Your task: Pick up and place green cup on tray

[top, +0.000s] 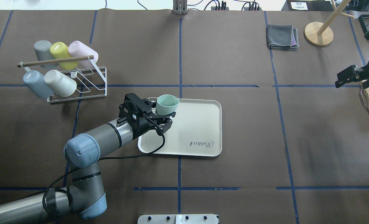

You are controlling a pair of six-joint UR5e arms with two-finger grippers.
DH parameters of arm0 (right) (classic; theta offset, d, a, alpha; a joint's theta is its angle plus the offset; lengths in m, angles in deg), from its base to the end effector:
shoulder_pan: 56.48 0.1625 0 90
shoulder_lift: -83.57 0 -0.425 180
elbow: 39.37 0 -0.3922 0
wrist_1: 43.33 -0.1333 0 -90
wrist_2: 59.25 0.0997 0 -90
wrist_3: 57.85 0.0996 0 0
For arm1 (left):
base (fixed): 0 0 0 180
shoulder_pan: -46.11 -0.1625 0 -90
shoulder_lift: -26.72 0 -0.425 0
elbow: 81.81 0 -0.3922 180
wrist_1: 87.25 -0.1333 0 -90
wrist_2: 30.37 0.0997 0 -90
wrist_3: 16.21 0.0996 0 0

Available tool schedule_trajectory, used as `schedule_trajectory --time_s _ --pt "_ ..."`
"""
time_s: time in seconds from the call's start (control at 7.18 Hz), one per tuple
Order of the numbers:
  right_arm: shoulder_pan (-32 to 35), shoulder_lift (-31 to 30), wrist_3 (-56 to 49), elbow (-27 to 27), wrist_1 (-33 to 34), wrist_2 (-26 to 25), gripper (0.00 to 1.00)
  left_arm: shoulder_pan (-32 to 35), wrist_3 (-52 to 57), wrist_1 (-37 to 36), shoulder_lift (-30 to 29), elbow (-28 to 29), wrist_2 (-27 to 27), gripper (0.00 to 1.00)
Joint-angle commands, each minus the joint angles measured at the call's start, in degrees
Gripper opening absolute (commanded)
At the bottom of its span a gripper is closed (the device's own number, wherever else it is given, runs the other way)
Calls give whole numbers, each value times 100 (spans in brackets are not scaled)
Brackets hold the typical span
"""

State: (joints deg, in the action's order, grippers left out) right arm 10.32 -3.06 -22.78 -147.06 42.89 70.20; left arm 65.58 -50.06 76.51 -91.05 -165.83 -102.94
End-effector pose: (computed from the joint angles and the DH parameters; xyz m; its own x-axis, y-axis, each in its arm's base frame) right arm -0.1380 -0.4998 0.4737 0.7002 0.0295 0.7133 -0.0548 0.9984 0.0125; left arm 0.5558 -0.3695 0.2845 0.4468 0.6825 -0.5785 0.4094 0.4189 0.8105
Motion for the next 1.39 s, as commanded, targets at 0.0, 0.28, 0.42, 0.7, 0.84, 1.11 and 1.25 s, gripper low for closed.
schedule_trajectory --time_s 0.0,0.28,0.42,0.7,0.84,1.11,1.25 --pt "0 -12 0 3 0 2 100 -329 10 428 -192 334 472 25" --pt "0 -30 0 3 0 -15 100 -382 37 463 -255 604 559 25" --pt "0 -30 0 -6 0 -24 100 -391 37 559 -325 685 665 25" --pt "0 -30 0 -6 0 -15 100 -391 46 569 -484 703 666 26" --pt "0 -30 0 -6 0 -24 100 -391 46 561 -554 738 674 26" --pt "0 -30 0 3 0 -24 100 -391 46 560 -625 861 674 39" --pt "0 -30 0 3 0 -24 100 -391 46 552 -642 870 674 49"
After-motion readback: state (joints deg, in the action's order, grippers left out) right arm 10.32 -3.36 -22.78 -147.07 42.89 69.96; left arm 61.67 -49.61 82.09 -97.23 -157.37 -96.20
